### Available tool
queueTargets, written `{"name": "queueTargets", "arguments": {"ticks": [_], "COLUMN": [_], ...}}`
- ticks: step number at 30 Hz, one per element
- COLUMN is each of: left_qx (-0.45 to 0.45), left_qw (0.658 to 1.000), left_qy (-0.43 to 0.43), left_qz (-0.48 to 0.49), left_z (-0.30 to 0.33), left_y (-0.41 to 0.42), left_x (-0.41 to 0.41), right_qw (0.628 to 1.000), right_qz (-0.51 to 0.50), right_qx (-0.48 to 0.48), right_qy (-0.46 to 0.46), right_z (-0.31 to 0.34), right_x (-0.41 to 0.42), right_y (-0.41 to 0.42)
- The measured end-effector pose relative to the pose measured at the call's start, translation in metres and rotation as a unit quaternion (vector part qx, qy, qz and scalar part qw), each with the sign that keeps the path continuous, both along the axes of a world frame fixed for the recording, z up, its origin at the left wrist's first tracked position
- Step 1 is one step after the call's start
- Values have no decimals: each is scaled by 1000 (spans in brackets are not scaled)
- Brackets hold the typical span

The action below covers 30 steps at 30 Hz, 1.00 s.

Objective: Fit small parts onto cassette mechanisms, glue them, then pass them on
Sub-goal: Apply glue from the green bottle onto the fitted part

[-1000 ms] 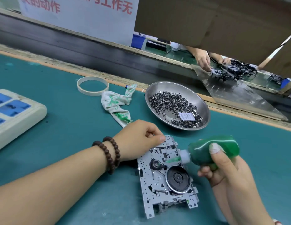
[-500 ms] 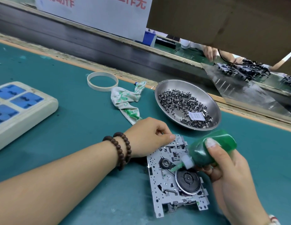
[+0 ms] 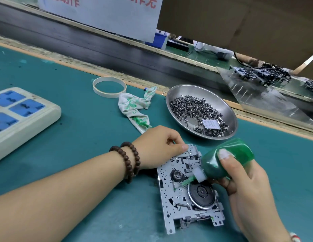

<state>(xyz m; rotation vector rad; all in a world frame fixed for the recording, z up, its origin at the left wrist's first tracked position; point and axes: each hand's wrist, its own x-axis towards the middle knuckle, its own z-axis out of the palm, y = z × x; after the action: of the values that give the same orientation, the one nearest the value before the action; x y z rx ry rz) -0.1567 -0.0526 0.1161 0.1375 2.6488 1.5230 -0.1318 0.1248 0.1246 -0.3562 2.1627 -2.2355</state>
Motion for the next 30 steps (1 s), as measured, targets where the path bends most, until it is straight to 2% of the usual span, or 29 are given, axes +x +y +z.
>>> {"name": "queueTargets", "arguments": {"ticks": [5, 10, 18, 23, 27, 30], "left_qx": [-3, -5, -7, 3, 35, 56], "left_qw": [1000, 1000, 1000, 1000, 999, 998], "left_qy": [1, 3, -1, -1, -14, -10], "left_qz": [3, 2, 2, 1, -13, -8], "left_z": [0, -1, -1, -2, -5, -6], "left_y": [0, 0, -1, -1, -2, 0], "left_x": [0, -1, -1, -1, -2, -2], "right_qw": [1000, 1000, 1000, 999, 993, 976], "right_qz": [-23, -7, -16, -22, -9, 22], "right_qx": [18, -21, 4, -27, -72, -128], "right_qy": [6, -9, -6, -28, -90, -172], "right_z": [0, 2, 2, 4, 6, 11], "right_x": [0, 1, 1, 1, -2, -6], "right_y": [-2, 0, -2, 1, 2, 6]}}
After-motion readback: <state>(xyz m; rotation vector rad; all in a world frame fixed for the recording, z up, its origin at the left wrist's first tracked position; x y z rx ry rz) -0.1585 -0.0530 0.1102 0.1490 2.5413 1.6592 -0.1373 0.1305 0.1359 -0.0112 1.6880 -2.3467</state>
